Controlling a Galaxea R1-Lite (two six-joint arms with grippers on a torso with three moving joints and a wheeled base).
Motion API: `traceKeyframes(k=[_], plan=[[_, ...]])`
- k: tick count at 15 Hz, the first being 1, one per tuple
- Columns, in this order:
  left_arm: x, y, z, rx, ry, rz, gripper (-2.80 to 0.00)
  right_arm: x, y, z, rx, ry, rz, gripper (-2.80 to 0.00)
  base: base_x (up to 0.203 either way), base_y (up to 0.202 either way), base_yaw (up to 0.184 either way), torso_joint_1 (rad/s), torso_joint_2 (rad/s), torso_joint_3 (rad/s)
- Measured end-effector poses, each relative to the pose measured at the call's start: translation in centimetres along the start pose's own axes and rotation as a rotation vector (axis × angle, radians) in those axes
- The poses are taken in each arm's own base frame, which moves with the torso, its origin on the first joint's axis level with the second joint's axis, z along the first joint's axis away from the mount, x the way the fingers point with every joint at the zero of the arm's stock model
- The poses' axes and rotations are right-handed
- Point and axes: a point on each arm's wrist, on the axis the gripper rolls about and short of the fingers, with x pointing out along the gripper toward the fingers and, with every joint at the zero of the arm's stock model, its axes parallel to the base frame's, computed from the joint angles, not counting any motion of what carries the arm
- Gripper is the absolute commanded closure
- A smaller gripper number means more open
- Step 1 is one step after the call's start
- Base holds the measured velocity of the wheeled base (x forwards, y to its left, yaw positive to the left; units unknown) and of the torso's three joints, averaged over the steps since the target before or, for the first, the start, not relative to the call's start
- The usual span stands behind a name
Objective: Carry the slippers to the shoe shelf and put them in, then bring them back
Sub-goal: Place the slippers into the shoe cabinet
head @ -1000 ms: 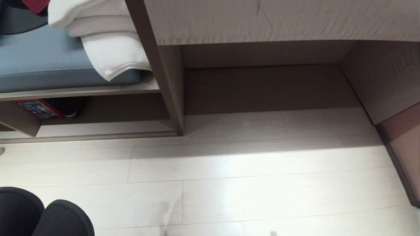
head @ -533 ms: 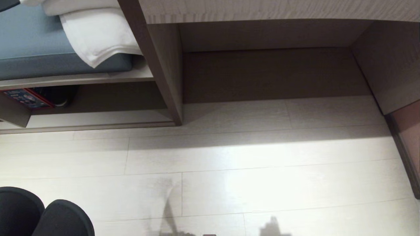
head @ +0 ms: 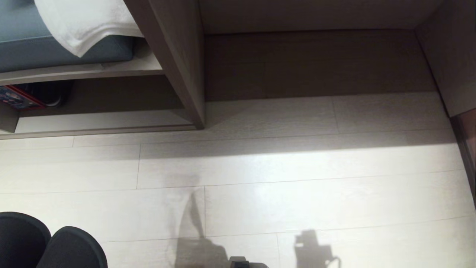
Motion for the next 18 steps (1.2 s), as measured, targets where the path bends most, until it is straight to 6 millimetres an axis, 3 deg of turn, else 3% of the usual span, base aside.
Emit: traceKeyframes(k=[18], plan=[[0.00,0.00,0.00,-0.001,0.000,-0.001,0.00,0.00,0.00,0.00,0.000,0.000,0.001,0.00,0.000,0.000,0.000,0.003,0.00,-0.197]])
